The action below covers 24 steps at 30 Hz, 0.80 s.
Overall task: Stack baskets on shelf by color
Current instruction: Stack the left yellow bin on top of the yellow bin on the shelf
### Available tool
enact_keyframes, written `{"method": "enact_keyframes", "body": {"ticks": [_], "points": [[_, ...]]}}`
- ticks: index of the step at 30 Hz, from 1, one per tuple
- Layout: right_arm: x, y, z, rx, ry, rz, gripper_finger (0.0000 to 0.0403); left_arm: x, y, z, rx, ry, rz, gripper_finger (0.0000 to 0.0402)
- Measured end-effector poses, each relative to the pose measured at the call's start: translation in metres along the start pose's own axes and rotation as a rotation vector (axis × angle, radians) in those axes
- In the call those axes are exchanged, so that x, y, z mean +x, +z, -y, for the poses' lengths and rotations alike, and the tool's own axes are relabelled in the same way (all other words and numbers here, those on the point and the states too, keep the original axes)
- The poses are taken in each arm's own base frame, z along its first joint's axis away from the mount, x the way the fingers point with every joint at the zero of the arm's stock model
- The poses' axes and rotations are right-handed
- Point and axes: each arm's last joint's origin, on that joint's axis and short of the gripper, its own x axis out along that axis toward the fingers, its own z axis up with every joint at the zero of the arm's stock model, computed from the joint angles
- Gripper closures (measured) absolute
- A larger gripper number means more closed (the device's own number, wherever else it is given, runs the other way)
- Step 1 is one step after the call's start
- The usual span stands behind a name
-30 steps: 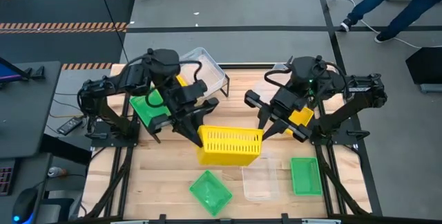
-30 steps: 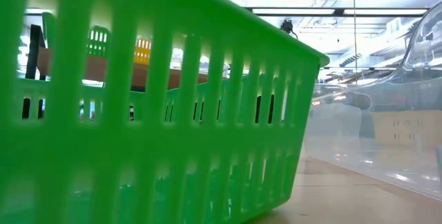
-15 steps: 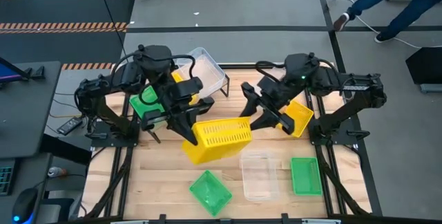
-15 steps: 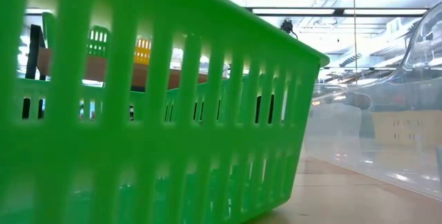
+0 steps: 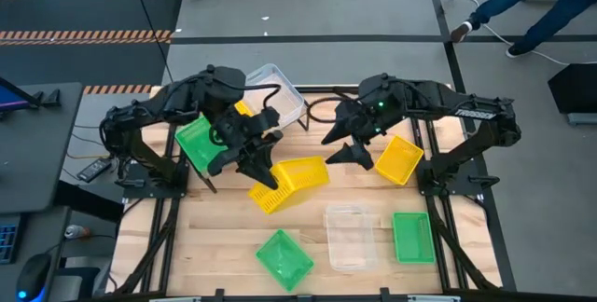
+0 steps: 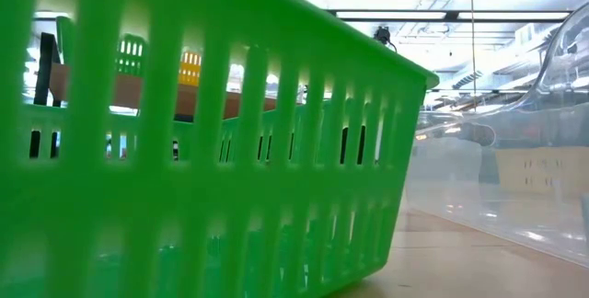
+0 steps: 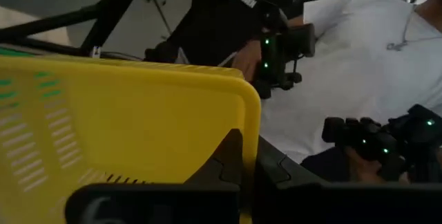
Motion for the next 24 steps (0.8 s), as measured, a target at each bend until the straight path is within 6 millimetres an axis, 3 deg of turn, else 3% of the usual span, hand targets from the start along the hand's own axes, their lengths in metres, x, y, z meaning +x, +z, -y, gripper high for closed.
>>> {"method": "enact_keyframes", "body": {"ticks": [8, 17, 22, 24], "points": [[-0.005, -0.002, 0.015, 0.040, -0.064, -0.033, 0.0094, -0.027, -0.011, 0.007, -0.074, 0.235, 0.050, 0.0397], [-0.012, -0.004, 0.030, 0.076, -0.119, -0.075, 0.0096, -0.069, -0.051, 0.014, -0.144, 0.848, 0.011, 0.0397], [-0.015, -0.005, 0.037, 0.097, -0.143, -0.080, 0.0096, -0.079, -0.070, 0.009, -0.197, 1.085, -0.122, 0.0395], [-0.016, -0.006, 0.039, 0.102, -0.151, -0.094, 0.0096, -0.075, -0.067, 0.002, -0.189, 1.116, -0.115, 0.0395]]}}
